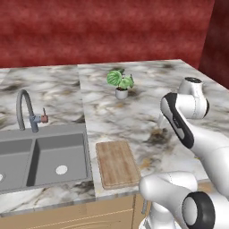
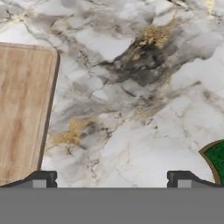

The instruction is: Pick up the sponge from the counter and clean the cutting board by briefly scrubbing or pressing down on the cutting board. Once finished, release the sponge.

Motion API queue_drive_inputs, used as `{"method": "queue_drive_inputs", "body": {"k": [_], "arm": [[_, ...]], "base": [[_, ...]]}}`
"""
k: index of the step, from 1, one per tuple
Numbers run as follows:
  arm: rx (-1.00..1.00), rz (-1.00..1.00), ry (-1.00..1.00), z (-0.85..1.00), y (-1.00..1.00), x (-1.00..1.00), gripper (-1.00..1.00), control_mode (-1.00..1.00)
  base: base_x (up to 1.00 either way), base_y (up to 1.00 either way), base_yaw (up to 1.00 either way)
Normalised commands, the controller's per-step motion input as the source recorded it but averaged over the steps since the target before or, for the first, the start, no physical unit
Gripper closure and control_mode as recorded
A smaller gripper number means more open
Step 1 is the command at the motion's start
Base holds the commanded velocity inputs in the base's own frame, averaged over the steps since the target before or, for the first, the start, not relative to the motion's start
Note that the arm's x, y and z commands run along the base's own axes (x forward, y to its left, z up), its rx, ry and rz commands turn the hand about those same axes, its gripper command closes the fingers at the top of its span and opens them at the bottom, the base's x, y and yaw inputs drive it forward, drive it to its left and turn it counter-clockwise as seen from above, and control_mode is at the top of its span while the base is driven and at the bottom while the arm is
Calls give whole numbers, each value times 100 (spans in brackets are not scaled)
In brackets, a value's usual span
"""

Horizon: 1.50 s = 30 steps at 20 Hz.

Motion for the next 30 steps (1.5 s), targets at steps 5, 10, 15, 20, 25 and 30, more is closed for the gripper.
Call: {"method": "queue_drive_inputs", "body": {"k": [5,10,15,20,25,30], "arm": [[-2,-1,-2,-63,-90,-19,-100,-100],[-5,-7,-1,-50,-77,-18,-100,-100],[-3,-4,0,-38,-75,-4,-100,-100],[0,0,0,-28,-70,0,-100,-100],[0,1,0,-27,-51,0,-100,-100],[0,13,0,-28,-22,0,-100,-100]], "base": [[0,0,0],[0,0,0],[0,0,0],[0,0,0],[0,0,0],[0,0,0]]}}
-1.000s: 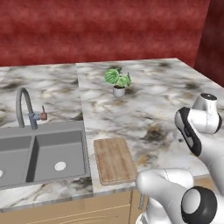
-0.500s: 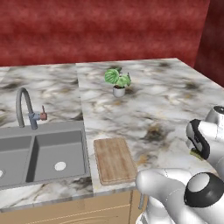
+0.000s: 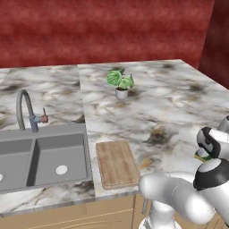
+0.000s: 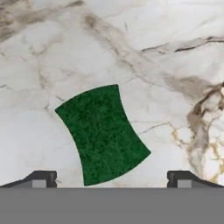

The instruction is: Pick up the sponge from the counter and clean the cutting board by briefly scrubbing or pressing down on the cutting board. Once finished, release the sponge.

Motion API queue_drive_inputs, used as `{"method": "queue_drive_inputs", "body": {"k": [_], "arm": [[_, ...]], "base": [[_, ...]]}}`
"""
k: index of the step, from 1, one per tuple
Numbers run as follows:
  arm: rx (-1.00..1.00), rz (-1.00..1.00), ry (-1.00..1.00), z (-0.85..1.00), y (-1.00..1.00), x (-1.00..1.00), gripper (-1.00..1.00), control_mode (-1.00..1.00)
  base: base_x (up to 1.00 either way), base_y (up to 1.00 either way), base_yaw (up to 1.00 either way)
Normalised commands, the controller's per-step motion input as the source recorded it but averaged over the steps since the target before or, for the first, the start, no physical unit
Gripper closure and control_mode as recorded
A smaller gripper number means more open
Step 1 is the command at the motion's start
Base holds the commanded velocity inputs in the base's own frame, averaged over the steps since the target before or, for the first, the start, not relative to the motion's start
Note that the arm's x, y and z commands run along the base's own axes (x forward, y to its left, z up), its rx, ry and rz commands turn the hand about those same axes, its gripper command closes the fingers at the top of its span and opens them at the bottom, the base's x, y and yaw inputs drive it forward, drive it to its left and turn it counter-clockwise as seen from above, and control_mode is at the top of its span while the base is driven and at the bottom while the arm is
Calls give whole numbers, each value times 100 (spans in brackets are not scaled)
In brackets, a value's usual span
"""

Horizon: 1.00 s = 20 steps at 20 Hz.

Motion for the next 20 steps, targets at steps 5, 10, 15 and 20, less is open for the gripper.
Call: {"method": "queue_drive_inputs", "body": {"k": [5,10,15,20], "arm": [[0,15,4,-26,-3,5,-100,-100],[-1,15,2,-15,2,8,-100,-100],[-2,18,0,-11,1,1,-100,-100],[-1,17,0,-13,4,3,-100,-100]], "base": [[0,0,0],[0,0,0],[0,0,0],[0,0,0]]}}
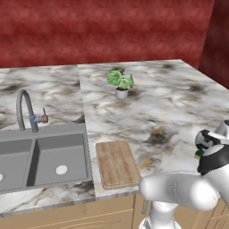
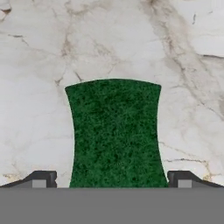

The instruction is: Pick up the sponge from the counter and clean the cutting board by briefly scrubbing or pressing down on the cutting board. Once finished, release the sponge.

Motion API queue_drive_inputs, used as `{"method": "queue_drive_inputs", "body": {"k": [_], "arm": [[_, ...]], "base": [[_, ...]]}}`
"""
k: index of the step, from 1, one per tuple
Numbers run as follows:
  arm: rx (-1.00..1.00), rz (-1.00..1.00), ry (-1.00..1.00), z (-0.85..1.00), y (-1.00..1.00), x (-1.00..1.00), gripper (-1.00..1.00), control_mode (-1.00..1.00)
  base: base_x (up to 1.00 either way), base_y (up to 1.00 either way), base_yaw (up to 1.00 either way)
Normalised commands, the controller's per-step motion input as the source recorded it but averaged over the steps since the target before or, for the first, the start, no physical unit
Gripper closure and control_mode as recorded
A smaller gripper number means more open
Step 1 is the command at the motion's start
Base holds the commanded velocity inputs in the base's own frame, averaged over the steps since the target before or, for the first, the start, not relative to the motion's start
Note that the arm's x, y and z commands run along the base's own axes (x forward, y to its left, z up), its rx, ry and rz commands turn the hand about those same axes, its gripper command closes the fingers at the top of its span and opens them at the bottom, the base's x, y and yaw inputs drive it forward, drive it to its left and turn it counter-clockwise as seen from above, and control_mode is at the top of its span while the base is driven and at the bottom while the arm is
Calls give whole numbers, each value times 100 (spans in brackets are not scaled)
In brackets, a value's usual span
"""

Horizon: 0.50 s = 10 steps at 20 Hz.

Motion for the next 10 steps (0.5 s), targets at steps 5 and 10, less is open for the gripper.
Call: {"method": "queue_drive_inputs", "body": {"k": [5,10], "arm": [[-1,15,0,-11,16,22,-100,-100],[0,14,3,-12,11,20,100,-100]], "base": [[0,0,0],[0,0,0]]}}
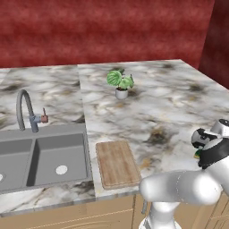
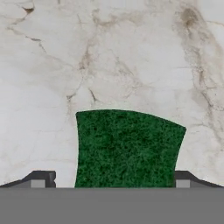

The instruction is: Pick up the sponge from the counter and clean the cutting board by briefly scrubbing or pressing down on the cutting board. Once finished, release the sponge.

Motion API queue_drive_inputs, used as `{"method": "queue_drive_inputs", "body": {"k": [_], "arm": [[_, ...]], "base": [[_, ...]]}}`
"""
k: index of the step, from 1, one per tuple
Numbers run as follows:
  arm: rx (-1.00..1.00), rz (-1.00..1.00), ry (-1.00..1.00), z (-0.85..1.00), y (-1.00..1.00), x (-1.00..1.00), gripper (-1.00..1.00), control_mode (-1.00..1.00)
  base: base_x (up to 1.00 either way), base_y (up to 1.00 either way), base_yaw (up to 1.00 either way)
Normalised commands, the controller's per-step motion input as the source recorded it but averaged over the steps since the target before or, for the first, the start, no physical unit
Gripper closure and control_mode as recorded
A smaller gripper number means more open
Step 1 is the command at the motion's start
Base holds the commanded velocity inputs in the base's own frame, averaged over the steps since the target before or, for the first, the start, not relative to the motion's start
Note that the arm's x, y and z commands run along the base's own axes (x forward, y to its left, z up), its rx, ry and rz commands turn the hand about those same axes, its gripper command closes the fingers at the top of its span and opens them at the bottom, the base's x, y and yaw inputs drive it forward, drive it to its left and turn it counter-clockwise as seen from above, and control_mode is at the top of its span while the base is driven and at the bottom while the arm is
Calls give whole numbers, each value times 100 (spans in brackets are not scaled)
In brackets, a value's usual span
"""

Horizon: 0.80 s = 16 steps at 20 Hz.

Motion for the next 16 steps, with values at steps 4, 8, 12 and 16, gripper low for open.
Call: {"method": "queue_drive_inputs", "body": {"k": [4,8,12,16], "arm": [[0,13,2,-14,3,8,100,-100],[0,10,0,-9,0,-9,100,-100],[0,2,-4,15,16,-33,100,-100],[-1,0,1,51,53,-7,100,-100]], "base": [[0,0,0],[0,0,0],[0,0,0],[0,0,0]]}}
